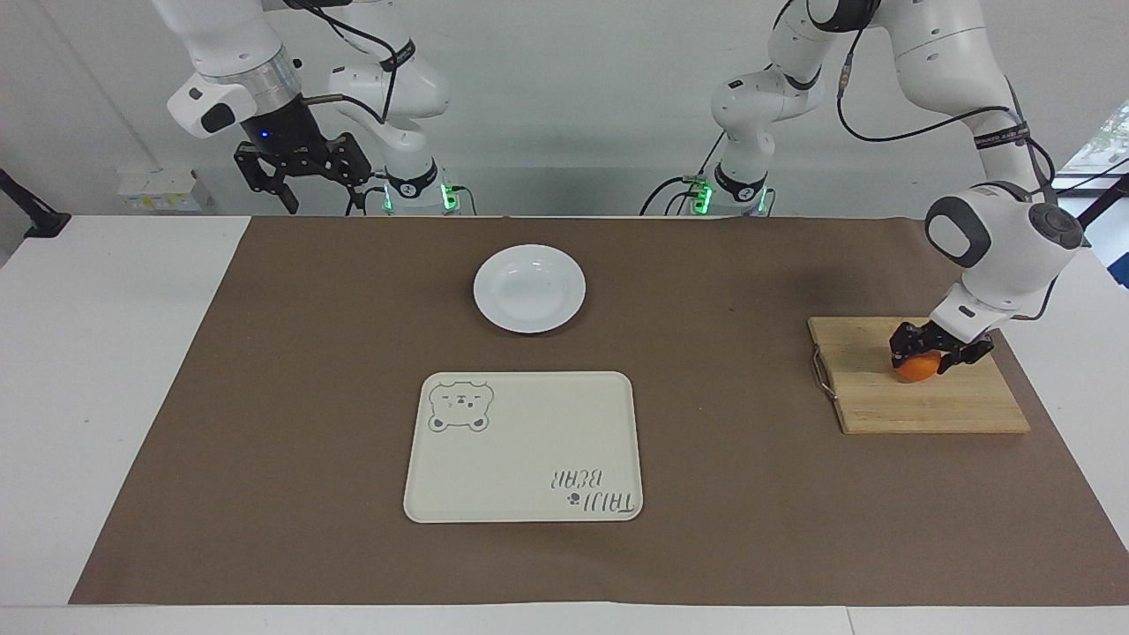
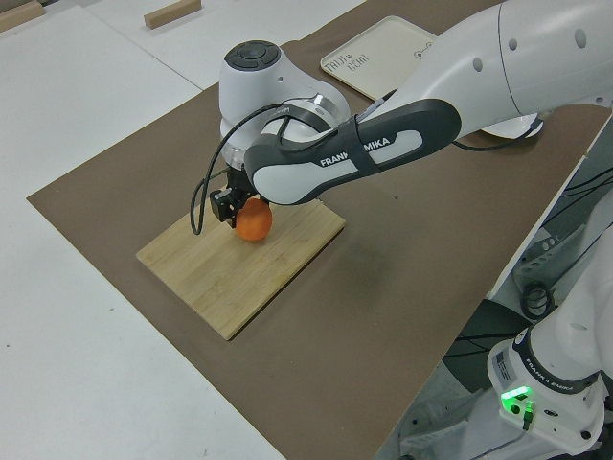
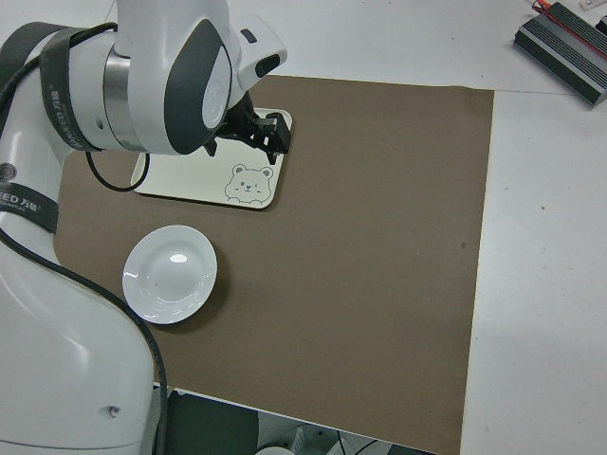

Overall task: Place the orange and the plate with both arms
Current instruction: 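Lower the left gripper onto the orange and close it, then carry the orange with the left gripper over the white plate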

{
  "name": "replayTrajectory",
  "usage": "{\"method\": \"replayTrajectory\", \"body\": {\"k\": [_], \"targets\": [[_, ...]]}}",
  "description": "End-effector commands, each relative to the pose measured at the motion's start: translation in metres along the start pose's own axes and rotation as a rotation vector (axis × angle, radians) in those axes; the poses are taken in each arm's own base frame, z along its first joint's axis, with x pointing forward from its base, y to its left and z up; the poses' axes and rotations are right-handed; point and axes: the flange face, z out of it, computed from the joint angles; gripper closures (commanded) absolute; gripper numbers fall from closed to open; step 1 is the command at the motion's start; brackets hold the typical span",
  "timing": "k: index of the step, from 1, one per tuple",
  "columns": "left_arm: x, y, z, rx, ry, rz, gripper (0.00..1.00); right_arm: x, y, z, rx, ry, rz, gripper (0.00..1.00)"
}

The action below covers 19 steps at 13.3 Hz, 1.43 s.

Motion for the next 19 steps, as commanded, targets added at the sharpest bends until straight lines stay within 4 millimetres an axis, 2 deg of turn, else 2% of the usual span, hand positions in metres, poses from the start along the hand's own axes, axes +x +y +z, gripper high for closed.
{"method": "replayTrajectory", "body": {"k": [1, 2, 4, 6, 9, 11, 14, 17, 19], "targets": [[-0.002, 0.006, -0.024, 0.012, 0.032, 0.011, 1.0, -0.002, 0.002, -0.005, 0.02, 0.008, 0.026, 0.0], [-0.001, 0.011, -0.037, 0.013, 0.038, 0.016, 1.0, -0.002, 0.002, -0.005, 0.02, 0.008, 0.026, 0.0], [0.008, 0.043, -0.064, 0.011, 0.042, 0.065, 1.0, -0.002, 0.002, -0.005, 0.02, 0.008, 0.026, 0.0], [0.009, 0.072, -0.088, -0.001, 0.023, 0.081, 1.0, -0.002, 0.002, -0.005, 0.02, 0.006, 0.026, 0.0], [0.019, 0.13, -0.109, -0.008, 0.026, 0.084, 1.0, -0.002, 0.002, -0.005, 0.019, 0.008, 0.026, 0.0], [0.032, 0.186, -0.11, -0.015, 0.033, 0.082, 1.0, -0.002, 0.002, -0.005, 0.019, 0.008, 0.026, 0.0], [0.041, 0.255, -0.111, -0.024, 0.043, 0.109, 1.0, -0.002, 0.002, -0.005, 0.02, 0.008, 0.026, 0.0], [0.04, 0.344, -0.111, -0.041, 0.049, 0.126, 1.0, -0.002, 0.002, -0.005, 0.02, 0.006, 0.026, 0.0], [0.035, 0.414, -0.107, -0.059, 0.078, 0.118, 1.0, -0.002, 0.002, -0.005, 0.019, 0.008, 0.026, 0.0]]}}
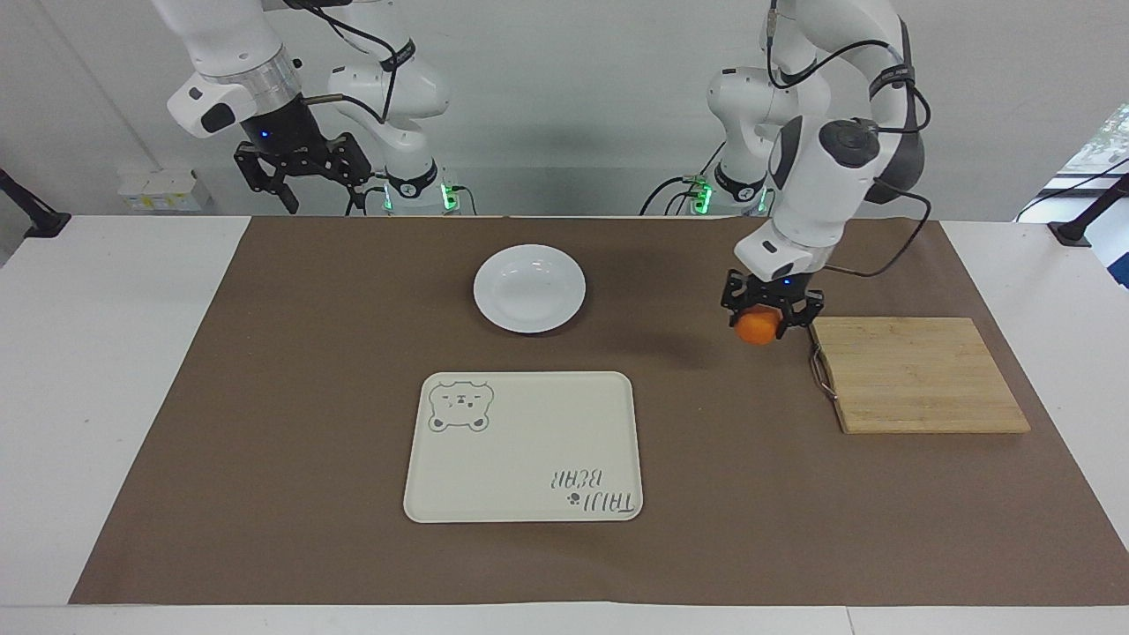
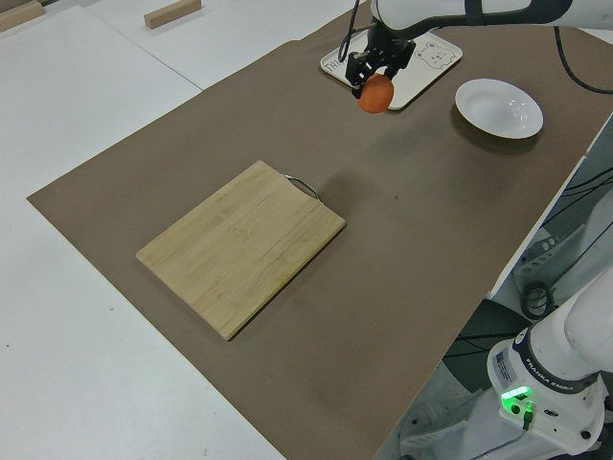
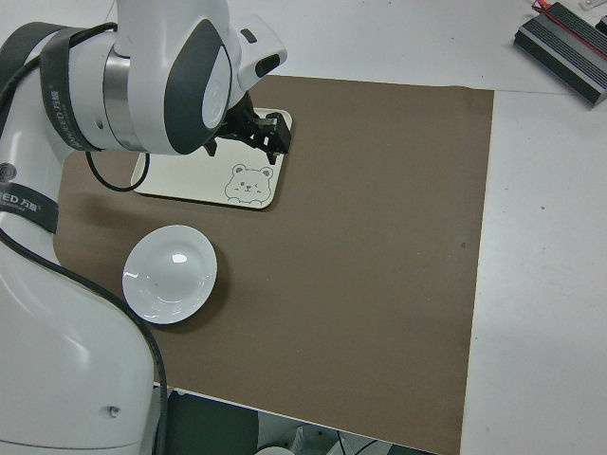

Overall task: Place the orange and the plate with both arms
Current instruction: 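Carry the orange with the left gripper over the white plate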

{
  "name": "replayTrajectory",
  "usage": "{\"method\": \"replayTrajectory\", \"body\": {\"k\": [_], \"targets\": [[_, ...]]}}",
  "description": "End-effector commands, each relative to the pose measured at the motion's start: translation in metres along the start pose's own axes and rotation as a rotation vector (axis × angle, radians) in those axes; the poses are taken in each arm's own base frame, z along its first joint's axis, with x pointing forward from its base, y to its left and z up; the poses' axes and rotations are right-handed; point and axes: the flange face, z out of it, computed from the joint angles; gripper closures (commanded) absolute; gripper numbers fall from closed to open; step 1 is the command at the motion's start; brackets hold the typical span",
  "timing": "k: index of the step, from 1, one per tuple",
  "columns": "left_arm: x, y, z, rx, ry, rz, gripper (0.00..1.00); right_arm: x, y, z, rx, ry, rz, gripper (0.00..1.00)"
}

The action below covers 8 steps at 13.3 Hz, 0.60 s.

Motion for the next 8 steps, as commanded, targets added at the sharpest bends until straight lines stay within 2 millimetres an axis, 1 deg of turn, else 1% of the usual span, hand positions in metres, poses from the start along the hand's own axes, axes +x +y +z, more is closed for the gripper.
{"method": "replayTrajectory", "body": {"k": [1, 3, 4, 6, 8], "targets": [[0.0, 0.08, 0.006, -0.028, 0.056, -0.032, 1.0, -0.002, 0.001, -0.005, 0.019, 0.008, 0.024, 0.0], [-0.005, 0.135, 0.011, -0.05, 0.078, -0.041, 1.0, -0.002, 0.002, -0.005, 0.019, 0.008, 0.026, 0.0], [-0.009, 0.163, 0.019, -0.061, 0.084, -0.021, 1.0, -0.002, 0.002, -0.005, 0.02, 0.008, 0.026, 0.0], [-0.017, 0.207, 0.028, -0.085, 0.104, -0.023, 1.0, -0.002, 0.002, -0.005, 0.019, 0.008, 0.026, 0.0], [-0.033, 0.247, 0.038, -0.094, 0.087, -0.006, 1.0, -0.002, 0.002, -0.005, 0.019, 0.006, 0.026, 0.0]]}}
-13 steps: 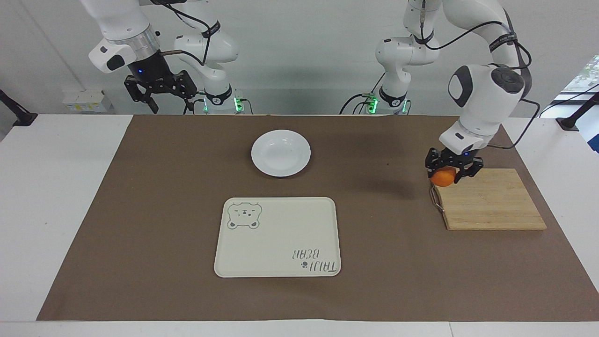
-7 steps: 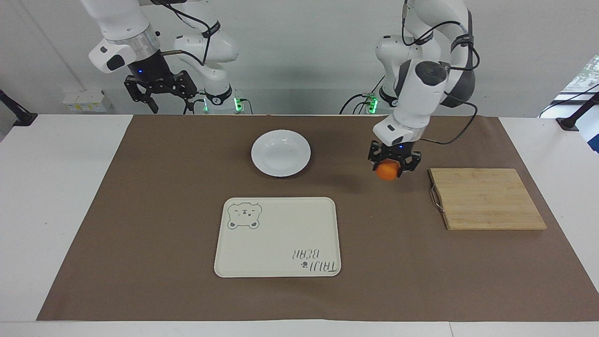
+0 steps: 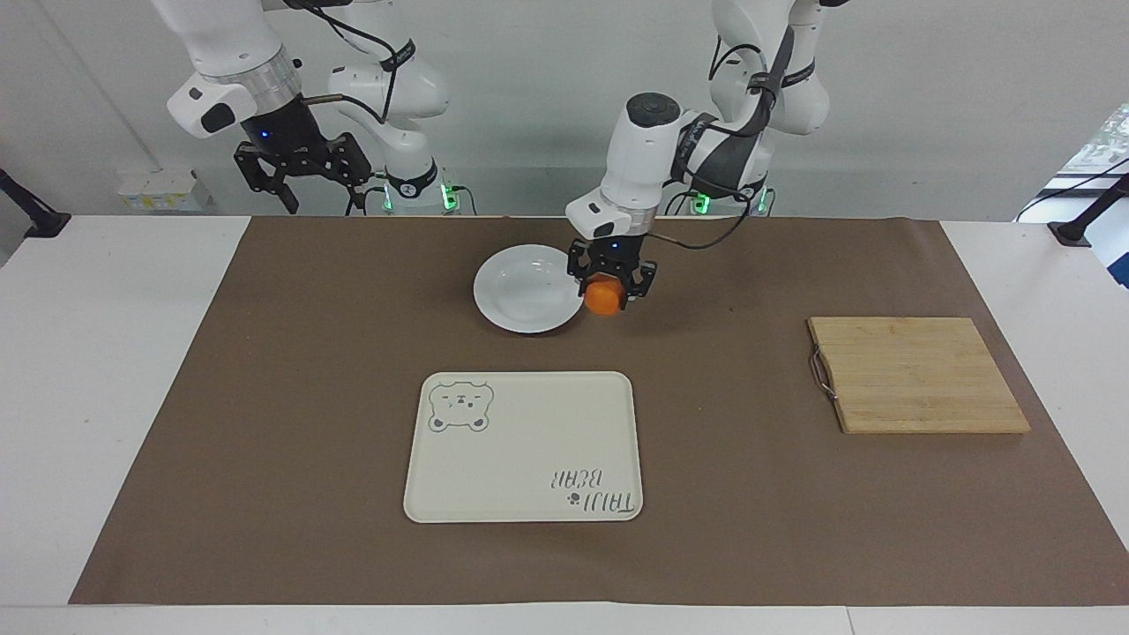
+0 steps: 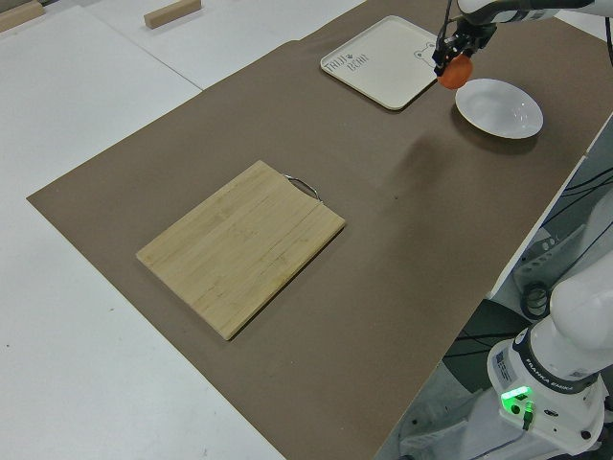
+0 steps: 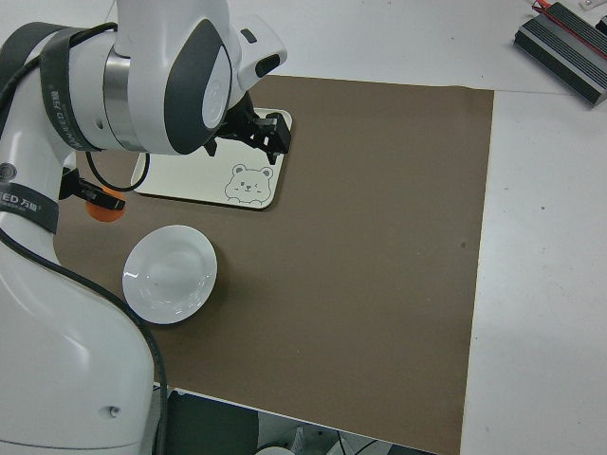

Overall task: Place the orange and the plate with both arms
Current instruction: 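Carry the orange with the left gripper over the white plate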

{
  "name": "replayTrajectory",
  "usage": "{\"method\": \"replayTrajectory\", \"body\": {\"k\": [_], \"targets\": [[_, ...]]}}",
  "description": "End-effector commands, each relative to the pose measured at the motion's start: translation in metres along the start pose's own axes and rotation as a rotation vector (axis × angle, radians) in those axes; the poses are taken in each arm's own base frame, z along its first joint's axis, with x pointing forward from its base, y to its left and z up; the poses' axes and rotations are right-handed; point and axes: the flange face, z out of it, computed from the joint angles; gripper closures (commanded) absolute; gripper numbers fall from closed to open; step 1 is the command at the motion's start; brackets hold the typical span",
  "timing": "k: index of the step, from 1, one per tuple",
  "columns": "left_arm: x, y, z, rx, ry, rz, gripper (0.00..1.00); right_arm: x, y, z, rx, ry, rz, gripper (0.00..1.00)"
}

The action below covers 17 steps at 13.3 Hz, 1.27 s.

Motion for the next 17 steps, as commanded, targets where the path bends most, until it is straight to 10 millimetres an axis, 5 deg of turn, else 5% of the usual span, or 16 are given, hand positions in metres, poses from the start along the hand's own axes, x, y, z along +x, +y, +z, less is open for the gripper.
{"method": "replayTrajectory", "body": {"k": [1, 6, 7, 11, 13, 15, 16, 17], "targets": [[-0.02, 0.045, 0.019, -0.019, -0.006, -0.005, 1.0, -0.002, 0.002, -0.005, 0.019, 0.006, 0.026, 0.0], [-0.046, 0.098, 0.043, -0.052, -0.006, 0.035, 1.0, -0.002, 0.002, -0.005, 0.019, 0.008, 0.026, 0.0], [-0.052, 0.106, 0.062, -0.048, -0.022, 0.048, 1.0, -0.002, 0.002, -0.005, 0.019, 0.008, 0.026, 0.0], [-0.058, 0.116, 0.084, -0.052, -0.029, 0.038, 1.0, -0.002, 0.002, -0.005, 0.019, 0.006, 0.026, 0.0], [-0.059, 0.116, 0.086, -0.05, -0.033, 0.037, 0.76, -0.002, 0.002, -0.005, 0.02, 0.008, 0.026, 0.0], [-0.058, 0.115, 0.088, -0.05, -0.035, 0.038, 0.31, -0.002, 0.002, -0.005, 0.02, 0.008, 0.026, 0.0], [-0.058, 0.115, 0.089, -0.049, -0.036, 0.039, 0.01, -0.002, 0.002, -0.005, 0.019, 0.008, 0.026, 0.0], [-0.058, 0.115, 0.089, -0.048, -0.037, 0.05, 0.0, -0.002, 0.002, -0.005, 0.02, 0.008, 0.026, 0.0]]}}
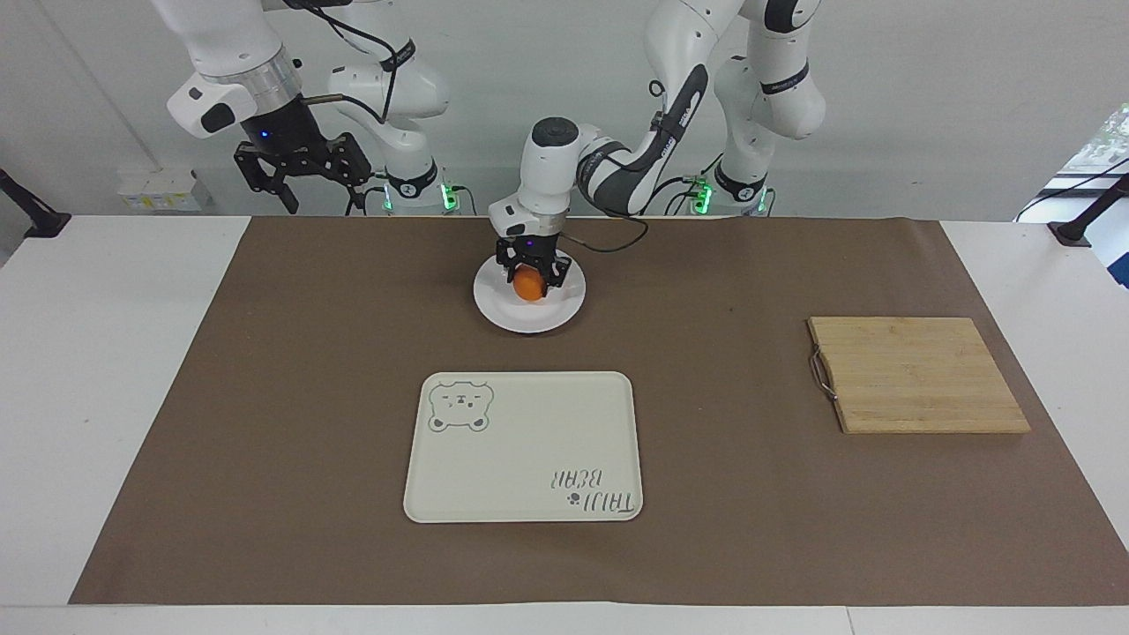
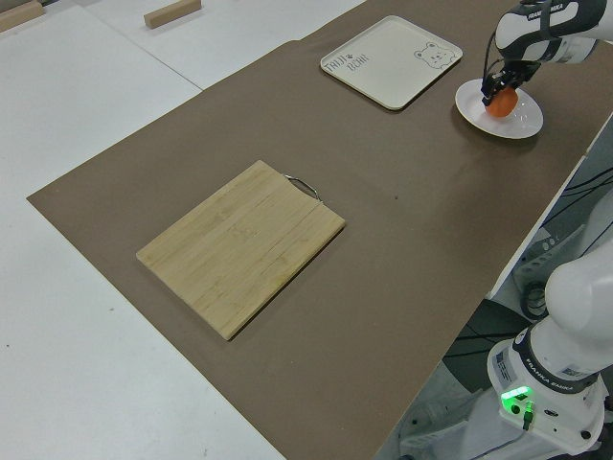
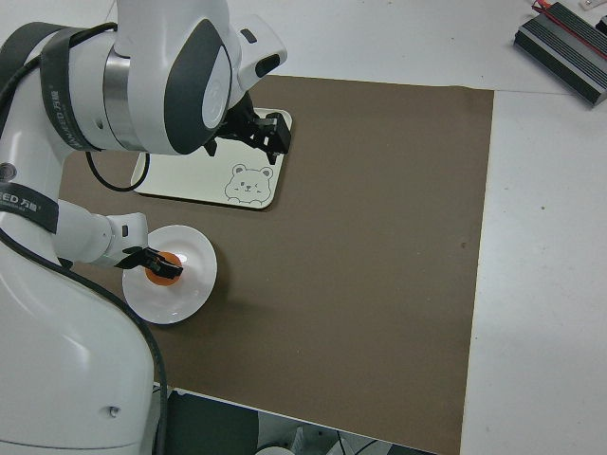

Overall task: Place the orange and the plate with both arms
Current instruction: 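Carry the orange with the left gripper over the white plate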

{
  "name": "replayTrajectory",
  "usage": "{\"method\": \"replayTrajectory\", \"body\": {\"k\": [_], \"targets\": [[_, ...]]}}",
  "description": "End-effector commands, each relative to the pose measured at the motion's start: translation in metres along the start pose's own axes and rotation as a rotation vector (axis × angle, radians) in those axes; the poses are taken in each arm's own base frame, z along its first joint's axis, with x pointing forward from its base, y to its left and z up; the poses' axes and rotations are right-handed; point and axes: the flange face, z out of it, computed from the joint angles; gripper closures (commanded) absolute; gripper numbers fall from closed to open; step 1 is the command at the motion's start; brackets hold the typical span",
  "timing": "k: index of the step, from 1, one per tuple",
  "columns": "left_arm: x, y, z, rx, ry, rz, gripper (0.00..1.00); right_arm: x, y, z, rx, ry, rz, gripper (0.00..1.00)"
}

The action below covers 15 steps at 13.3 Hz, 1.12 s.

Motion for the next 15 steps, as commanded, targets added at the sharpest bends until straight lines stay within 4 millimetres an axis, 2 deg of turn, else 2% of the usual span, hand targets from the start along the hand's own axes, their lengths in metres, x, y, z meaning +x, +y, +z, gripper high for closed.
{"method": "replayTrajectory", "body": {"k": [1, 5, 8, 11, 15], "targets": [[-0.001, 0.002, -0.001, -0.008, 0.007, 0.008, 0.0, -0.002, 0.002, -0.005, 0.019, 0.006, 0.026, 0.0], [0.007, 0.0, -0.008, -0.011, 0.015, -0.005, 0.0, -0.002, 0.002, -0.005, 0.019, 0.008, 0.026, 0.0], [0.017, -0.02, -0.032, 0.015, 0.006, -0.028, 0.0, -0.002, 0.002, -0.005, 0.02, 0.008, 0.026, 0.0], [0.045, -0.081, -0.06, 0.037, 0.019, -0.056, 0.0, -0.002, 0.002, -0.005, 0.019, 0.008, 0.026, 0.0], [0.068, -0.18, -0.101, 0.088, 0.009, -0.059, 0.0, -0.002, 0.002, -0.005, 0.019, 0.008, 0.026, 0.0]]}}
